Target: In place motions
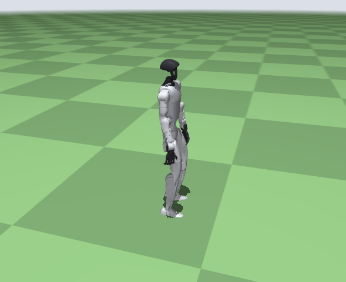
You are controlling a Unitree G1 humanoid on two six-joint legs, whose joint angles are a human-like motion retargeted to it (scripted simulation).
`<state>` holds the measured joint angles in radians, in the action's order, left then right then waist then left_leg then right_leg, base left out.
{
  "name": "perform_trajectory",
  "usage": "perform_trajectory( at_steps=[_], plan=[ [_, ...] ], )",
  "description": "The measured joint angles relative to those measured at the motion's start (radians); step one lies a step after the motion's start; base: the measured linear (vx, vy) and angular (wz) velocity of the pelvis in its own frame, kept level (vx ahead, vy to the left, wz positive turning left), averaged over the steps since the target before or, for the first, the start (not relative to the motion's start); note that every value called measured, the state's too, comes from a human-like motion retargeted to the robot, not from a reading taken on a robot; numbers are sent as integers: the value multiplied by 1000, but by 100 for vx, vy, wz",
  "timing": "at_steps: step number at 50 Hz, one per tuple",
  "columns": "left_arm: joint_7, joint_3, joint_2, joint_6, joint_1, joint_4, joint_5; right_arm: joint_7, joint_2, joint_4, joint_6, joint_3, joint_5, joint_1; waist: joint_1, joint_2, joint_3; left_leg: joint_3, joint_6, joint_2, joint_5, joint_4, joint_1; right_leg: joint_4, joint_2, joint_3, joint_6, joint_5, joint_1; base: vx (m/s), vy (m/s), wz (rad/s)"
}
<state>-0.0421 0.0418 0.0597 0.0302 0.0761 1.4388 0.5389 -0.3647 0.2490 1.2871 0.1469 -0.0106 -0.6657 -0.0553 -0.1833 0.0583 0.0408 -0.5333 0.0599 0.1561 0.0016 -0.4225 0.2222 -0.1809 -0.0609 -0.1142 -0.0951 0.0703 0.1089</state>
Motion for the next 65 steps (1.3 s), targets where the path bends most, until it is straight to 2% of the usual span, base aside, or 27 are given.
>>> perform_trajectory(
  at_steps=[3, 7, 10, 12, 13, 15, 18, 20, 22, 26, 28, 30, 33, 35, 42, 52, 57, 61, 65],
  plan=[
    [51, 25, 15, -19, -9, -20, 47, -3, 6, 93, 49, 28, 41, 14, -20, -11, 28, 5, -14, -26, -26, -164, -59, -8, -21, 26, 15, -27, 44, 8, 47, -32],
    [-49, 10, 26, -1, -1, 21, 24, 33, -4, 156, 78, 79, 123, 41, -48, 2, 56, -3, -36, -33, -16, -279, -153, -2, -4, 68, 28, -68, 95, 12, 42, -47],
    [-100, -25, 32, 26, 12, 62, -15, 77, -21, 175, 70, 125, 212, 66, -62, 26, 64, 76, 10, -77, 66, -253, -209, 22, 34, 89, 35, -109, 126, 11, 41, -50],
    [-105, -56, 34, 41, 21, 84, -46, 111, -37, 176, 71, 158, 282, 86, -57, 47, 76, 205, 67, -150, 147, -174, -229, 47, 68, 109, 41, -147, 157, 11, 38, -49],
    [-103, -68, 36, 45, 26, 91, -61, 124, -46, 174, 73, 173, 312, 94, -65, 56, 79, 260, 65, -171, 147, -140, -232, 57, 79, 106, 44, -165, 173, 11, 30, -25],
    [-96, -93, 41, 46, 27, 90, -86, 136, -63, 170, 74, 193, 356, 106, -64, 70, 82, 328, 32, -202, 109, -18, -256, 76, 112, 113, 43, -206, 204, 12, 35, -22],
    [-94, -129, 51, 34, 31, 69, -127, 125, -85, 162, 80, 204, 404, 99, -118, 87, 65, 364, -53, -198, -56, 105, -292, 108, 134, 73, 38, -281, 258, 8, 32, 35],
    [-103, -160, 61, 20, 32, 57, -150, 124, -97, 153, 88, 185, 424, 83, -172, 85, 38, 345, -116, -198, -150, 144, -298, 118, 120, 35, 53, -324, 286, 1, 31, 50],
    [-122, -202, 73, 11, 38, 52, -167, 140, -114, 131, 91, 157, 435, 60, -207, 51, -6, 344, -147, -214, -204, 169, -297, 113, 89, -10, 83, -343, 305, -15, 21, 6],
    [-143, -242, 91, 11, 34, 72, -195, 172, -127, 74, 35, 100, 432, 46, -155, -28, -96, 271, -139, -231, -206, 208, -316, 91, 92, 1, 134, -272, 291, -3, 28, -96],
    [-140, -247, 101, 20, 26, 105, -198, 156, -125, 57, 8, 79, 401, 48, -111, -51, -119, 222, -142, -228, -192, 225, -316, 74, 109, 28, 117, -235, 277, 4, 19, -90],
    [-116, -254, 103, 38, 17, 147, -182, 135, -122, 57, -7, 80, 358, 56, -123, -50, -136, 245, -146, -203, -177, 231, -306, 46, 102, -34, 85, -215, 263, 13, 25, 2],
    [-75, -284, 95, 49, -22, 181, -154, 117, -106, 100, -1, 82, 321, 58, -68, -58, -119, 216, -145, -185, -157, 266, -288, -10, 101, -33, 80, -193, 243, 17, 16, -24],
    [-69, -293, 89, 41, -68, 176, -148, 117, -98, 139, 18, 101, 311, 61, -102, -39, -110, 274, -150, -161, -147, 277, -263, -45, 87, -82, 79, -190, 234, 17, 14, 84],
    [-77, -409, 91, 16, -186, 176, -181, 135, -77, 201, 48, 115, 378, 48, -64, -49, -66, 276, -139, -148, -91, 351, -209, -106, 67, -64, 87, -142, 148, 4, 15, 0],
    [-73, -495, 91, 1, -253, 196, -320, 116, -99, 57, 59, 42, 320, -3, 17, -60, -16, 166, -109, -126, -55, 391, -167, -131, 15, -95, 47, -63, 22, -12, 25, -62],
    [-75, -481, 92, -14, -239, 168, -317, 103, -112, -47, 24, -40, 241, -35, 31, -61, -12, 90, -93, -114, -50, 400, -171, -109, -9, -77, 41, -74, -18, -32, 33, -75],
    [-86, -463, 96, -24, -215, 129, -314, 85, -123, -93, -5, -84, 200, -45, 24, -78, 8, 50, -82, -131, -41, 413, -169, -54, -28, -48, 108, -61, -24, -30, 28, -46],
    [-97, -453, 98, -22, -177, 80, -324, 99, -135, -67, -27, -102, 208, -52, 10, -82, 15, 37, -71, -128, -28, 417, -166, 10, -23, -55, 72, -27, -33, -45, 26, -20]
  ],
)
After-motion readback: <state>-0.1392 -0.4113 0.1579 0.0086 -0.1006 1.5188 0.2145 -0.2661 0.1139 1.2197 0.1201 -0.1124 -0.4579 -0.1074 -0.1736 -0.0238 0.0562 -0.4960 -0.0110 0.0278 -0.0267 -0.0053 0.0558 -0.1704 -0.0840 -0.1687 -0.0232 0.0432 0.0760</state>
